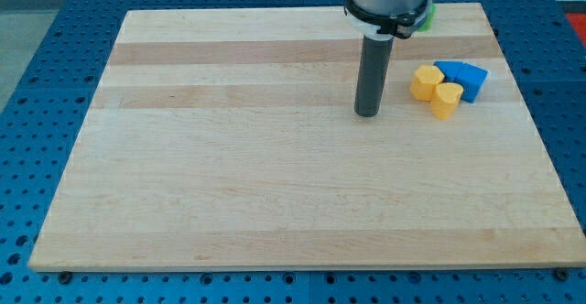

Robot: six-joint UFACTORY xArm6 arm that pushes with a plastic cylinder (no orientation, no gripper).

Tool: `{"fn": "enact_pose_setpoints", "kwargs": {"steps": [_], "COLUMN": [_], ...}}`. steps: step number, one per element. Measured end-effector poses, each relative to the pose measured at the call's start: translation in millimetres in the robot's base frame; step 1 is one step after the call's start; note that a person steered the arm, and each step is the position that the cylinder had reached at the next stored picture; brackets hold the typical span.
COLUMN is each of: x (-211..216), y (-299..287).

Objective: Point your arm at the bottom right side of the board

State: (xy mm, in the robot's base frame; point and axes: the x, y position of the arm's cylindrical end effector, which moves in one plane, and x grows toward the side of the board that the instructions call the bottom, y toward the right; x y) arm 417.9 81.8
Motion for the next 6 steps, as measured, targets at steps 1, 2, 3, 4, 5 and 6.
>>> {"fn": "enact_pose_setpoints", "kwargs": {"steps": [1,2,3,4,5,6], "x": [0,46,100,110,106,56], "y": [0,-4,15,94,186,239]}}
